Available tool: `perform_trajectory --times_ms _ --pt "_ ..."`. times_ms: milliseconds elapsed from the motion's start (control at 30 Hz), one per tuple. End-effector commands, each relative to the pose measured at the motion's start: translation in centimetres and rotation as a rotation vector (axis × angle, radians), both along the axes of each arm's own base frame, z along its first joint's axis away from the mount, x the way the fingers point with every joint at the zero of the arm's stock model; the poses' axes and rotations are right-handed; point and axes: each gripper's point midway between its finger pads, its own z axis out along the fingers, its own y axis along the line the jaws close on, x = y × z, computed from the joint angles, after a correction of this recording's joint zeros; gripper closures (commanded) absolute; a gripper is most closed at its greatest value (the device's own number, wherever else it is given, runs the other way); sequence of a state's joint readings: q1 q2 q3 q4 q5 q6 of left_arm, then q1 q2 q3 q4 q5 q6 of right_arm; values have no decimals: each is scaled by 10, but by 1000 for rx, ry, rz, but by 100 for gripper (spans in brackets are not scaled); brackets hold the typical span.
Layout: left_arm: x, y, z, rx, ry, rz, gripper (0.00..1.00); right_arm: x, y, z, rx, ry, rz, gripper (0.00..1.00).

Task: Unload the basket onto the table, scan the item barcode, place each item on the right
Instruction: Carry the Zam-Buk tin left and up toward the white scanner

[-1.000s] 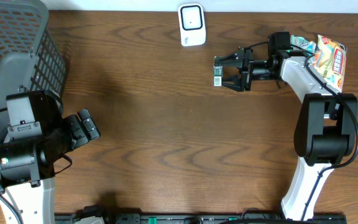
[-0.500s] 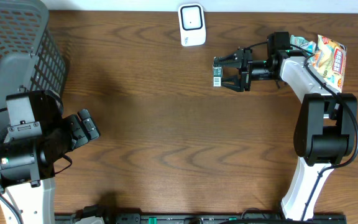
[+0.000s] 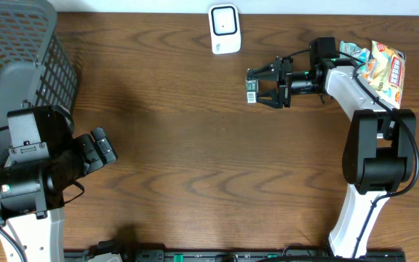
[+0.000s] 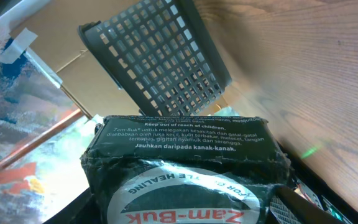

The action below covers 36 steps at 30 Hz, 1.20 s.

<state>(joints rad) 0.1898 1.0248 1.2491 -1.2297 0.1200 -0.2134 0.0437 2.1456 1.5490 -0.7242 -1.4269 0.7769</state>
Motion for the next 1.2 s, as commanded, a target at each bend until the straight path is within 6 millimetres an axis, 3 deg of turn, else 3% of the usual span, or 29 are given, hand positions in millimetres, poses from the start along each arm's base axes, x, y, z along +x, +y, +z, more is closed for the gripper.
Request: perform_trajectory --times_ms 0,233,633,733,867,1033,1167 --pt "-1 4 -1 9 5 21 2 -3 3 4 3 -18 10 41" --pt "-1 4 -1 9 5 21 2 -4 11 -11 -88 -24 12 41" --pt "-1 4 -1 9 5 21 2 8 28 -69 -474 -120 -19 42" --pt "-1 4 -1 9 5 21 2 17 34 -76 -541 -189 -36 46" --pt "-1 4 -1 9 5 21 2 36 43 -80 -623 -314 -75 43" --pt "-1 4 -1 9 5 21 2 58 37 -88 -824 -421 -147 40" --pt "-1 4 -1 10 5 21 2 81 36 -70 -960 -578 -175 40"
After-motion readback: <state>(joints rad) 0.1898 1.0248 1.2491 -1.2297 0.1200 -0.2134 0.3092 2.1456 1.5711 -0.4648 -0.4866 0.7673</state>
